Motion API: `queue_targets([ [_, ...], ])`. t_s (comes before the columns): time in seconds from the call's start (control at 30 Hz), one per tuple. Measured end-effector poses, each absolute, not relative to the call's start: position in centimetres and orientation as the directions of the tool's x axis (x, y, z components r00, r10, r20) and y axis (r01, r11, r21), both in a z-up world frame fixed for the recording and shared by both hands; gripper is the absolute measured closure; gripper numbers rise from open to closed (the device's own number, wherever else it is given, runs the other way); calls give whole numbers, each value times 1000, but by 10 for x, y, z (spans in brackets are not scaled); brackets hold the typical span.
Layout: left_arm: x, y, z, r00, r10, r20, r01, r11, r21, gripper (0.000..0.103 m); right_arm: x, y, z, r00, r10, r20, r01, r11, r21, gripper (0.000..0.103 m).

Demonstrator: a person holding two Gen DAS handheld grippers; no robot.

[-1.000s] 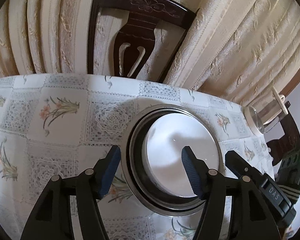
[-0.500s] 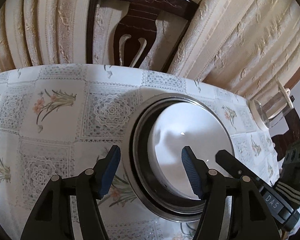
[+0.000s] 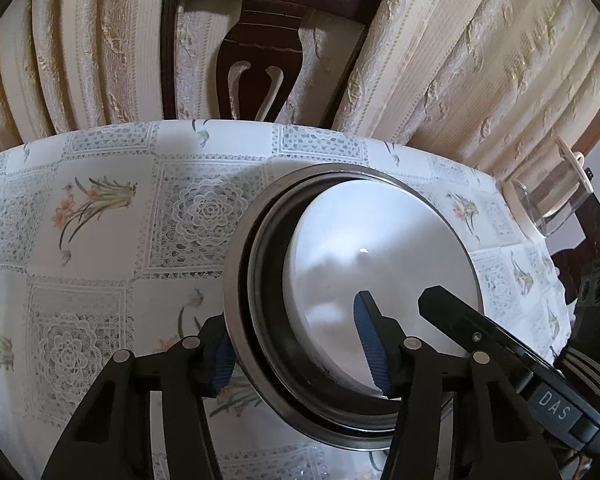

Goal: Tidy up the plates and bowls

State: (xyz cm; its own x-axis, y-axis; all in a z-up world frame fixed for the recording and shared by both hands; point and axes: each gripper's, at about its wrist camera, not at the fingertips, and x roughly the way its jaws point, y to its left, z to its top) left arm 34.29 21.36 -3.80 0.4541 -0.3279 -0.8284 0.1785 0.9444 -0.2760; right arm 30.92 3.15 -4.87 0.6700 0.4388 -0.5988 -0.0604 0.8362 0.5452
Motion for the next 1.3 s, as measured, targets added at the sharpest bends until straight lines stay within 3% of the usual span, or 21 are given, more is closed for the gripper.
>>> queue_targets([
  [0.93, 305, 183, -32, 426, -354, -833, 231, 932, -278, 48, 276, -5, -41, 686, 392, -613, -19, 852, 523, 54],
  [1.3, 306, 167, -39, 429, -310, -848, 265, 941, -210, 48, 273, -2, -44, 705, 355, -614, -24, 877, 480, 53],
])
